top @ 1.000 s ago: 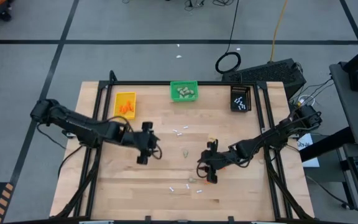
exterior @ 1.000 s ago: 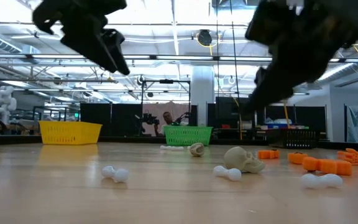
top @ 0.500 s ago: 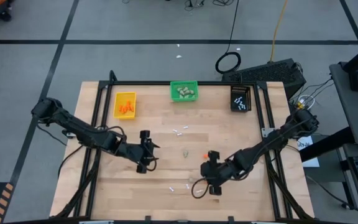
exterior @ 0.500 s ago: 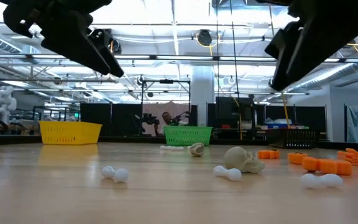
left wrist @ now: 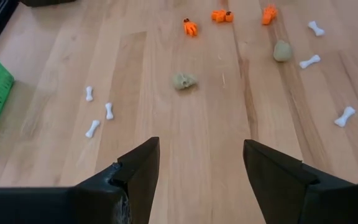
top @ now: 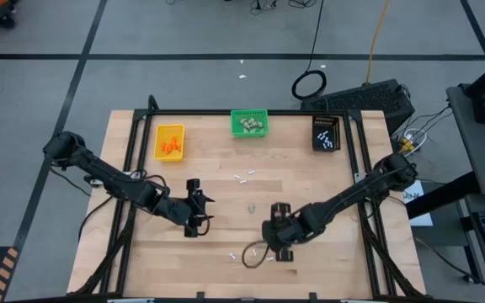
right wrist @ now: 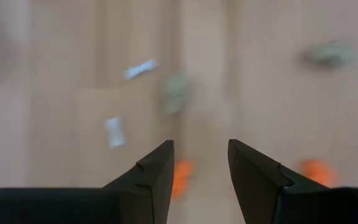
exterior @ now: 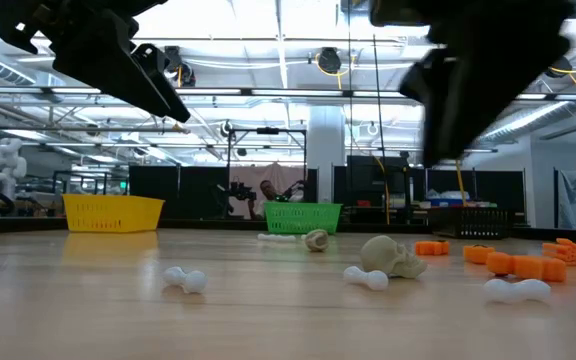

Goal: Sort Halloween decoration
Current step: Put the white bone toy into the black bin

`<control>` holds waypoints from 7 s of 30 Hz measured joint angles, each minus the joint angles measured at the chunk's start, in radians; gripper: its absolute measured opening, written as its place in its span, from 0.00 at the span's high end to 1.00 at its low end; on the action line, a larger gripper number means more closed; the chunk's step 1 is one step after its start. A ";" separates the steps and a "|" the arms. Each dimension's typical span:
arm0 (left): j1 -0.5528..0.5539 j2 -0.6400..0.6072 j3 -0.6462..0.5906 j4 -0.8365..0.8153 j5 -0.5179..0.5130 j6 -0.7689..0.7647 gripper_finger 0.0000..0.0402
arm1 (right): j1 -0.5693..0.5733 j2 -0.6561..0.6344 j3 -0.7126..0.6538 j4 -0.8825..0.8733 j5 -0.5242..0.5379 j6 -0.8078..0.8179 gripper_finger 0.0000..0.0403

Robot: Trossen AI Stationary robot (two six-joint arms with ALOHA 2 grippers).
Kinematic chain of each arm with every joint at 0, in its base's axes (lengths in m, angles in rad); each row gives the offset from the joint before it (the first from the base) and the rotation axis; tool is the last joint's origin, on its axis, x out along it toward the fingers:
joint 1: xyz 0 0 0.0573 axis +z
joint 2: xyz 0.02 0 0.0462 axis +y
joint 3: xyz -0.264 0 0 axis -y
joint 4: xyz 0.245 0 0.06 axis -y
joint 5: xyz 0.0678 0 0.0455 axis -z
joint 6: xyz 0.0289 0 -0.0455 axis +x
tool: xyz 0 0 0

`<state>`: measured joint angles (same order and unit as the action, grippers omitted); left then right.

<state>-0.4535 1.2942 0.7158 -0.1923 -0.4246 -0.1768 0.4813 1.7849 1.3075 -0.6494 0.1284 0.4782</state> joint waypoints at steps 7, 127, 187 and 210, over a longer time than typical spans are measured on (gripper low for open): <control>-0.002 0.000 0.000 0.003 -0.004 -0.002 0.43 | 0.109 0.134 0.135 -0.072 -0.031 0.083 0.66; -0.002 0.000 -0.003 0.004 -0.004 -0.010 0.43 | 0.109 -0.556 -0.890 1.642 0.449 -0.537 1.00; -0.002 0.000 -0.003 0.035 -0.011 -0.007 0.43 | 0.082 -0.547 -0.922 1.714 0.445 -1.487 1.00; -0.001 0.000 -0.003 0.035 -0.011 -0.007 0.43 | 0.082 -0.547 -0.922 1.714 0.447 -0.909 1.00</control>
<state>-0.4549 1.2945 0.7128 -0.1575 -0.4355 -0.1837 0.5632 1.2381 0.3851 1.0649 0.5751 -0.4305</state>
